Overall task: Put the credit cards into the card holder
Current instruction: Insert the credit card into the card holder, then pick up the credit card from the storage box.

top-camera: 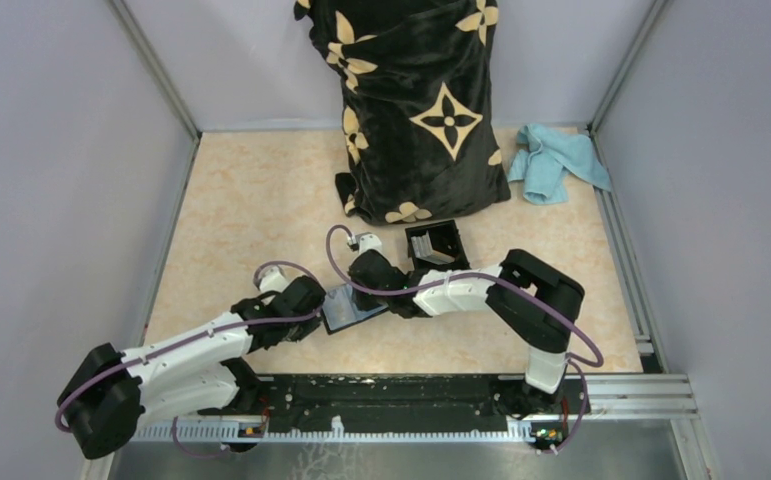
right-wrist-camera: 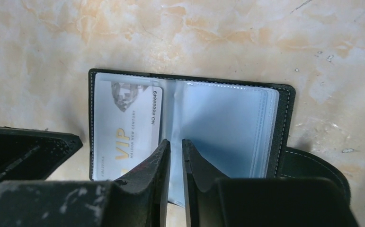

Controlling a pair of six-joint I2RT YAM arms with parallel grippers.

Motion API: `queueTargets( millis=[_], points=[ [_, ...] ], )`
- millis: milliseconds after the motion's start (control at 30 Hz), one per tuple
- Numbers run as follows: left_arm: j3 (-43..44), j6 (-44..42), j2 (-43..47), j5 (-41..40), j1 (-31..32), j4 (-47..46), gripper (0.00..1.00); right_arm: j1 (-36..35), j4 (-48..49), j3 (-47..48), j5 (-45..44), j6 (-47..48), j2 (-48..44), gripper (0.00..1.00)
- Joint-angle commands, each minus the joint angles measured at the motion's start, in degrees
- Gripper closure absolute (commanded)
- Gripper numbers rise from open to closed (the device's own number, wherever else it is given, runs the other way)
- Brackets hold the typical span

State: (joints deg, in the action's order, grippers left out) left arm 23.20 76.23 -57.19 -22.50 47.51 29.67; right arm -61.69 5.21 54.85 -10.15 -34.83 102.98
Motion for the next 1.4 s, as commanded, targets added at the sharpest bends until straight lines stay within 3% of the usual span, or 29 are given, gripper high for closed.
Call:
queueTargets(
  millis=[0, 233, 433, 533, 700, 733, 800, 967, 1167, 1367],
  points=[
    [3.1, -0.4, -0.1, -2.6, 0.2, 3.6, 0.87, 0.2, -0.8, 2.0, -1.8, 2.4, -3.5, 0.82],
    [5.9, -1.3, 2.4, -5.0, 0.2, 6.7, 0.66, 0.2, -2.4, 2.7, -3.9, 5.8, -5.6, 0.67],
    [8.9, -4.6, 6.0, -8.4, 0.2, 9.4, 0.48, 0.2, -5.0, 4.3, -8.4, 9.8, -7.8, 0.44],
    [10.5, -5.4, 6.1, -9.9, 0.2, 10.8, 0.38, 0.2, -5.9, 5.1, -11.4, 11.8, -10.1, 0.27],
    [10.3, -8.8, 9.2, -10.2, 0.2, 7.2, 0.21, 0.3, -6.7, 6.0, -17.9, 13.9, -12.2, 0.08],
    [9.9, -9.7, 10.2, -10.4, 0.2, 6.0, 0.09, 0.7, -7.0, 6.2, -18.7, 14.1, -12.6, 0.06],
    [8.9, -11.9, 12.2, -10.9, 0.2, 3.2, 0.01, 1.8, -7.6, 6.6, -18.5, 14.2, -13.4, 0.05],
    [7.3, -16.7, 15.1, -12.2, 0.2, -2.5, 0.01, 5.9, -8.4, 6.0, -16.9, 11.3, -16.7, 0.07],
    [5.8, -21.2, 15.9, -10.9, 0.2, -10.1, 0.01, 13.5, -4.4, -0.1, -11.1, 6.4, -24.4, 0.19],
    [2.7, -25.6, 18.6, -8.8, 0.2, -17.7, 0.01, 17.2, -10.2, 2.4, -12.6, 11.9, -25.4, 0.21]
  ],
)
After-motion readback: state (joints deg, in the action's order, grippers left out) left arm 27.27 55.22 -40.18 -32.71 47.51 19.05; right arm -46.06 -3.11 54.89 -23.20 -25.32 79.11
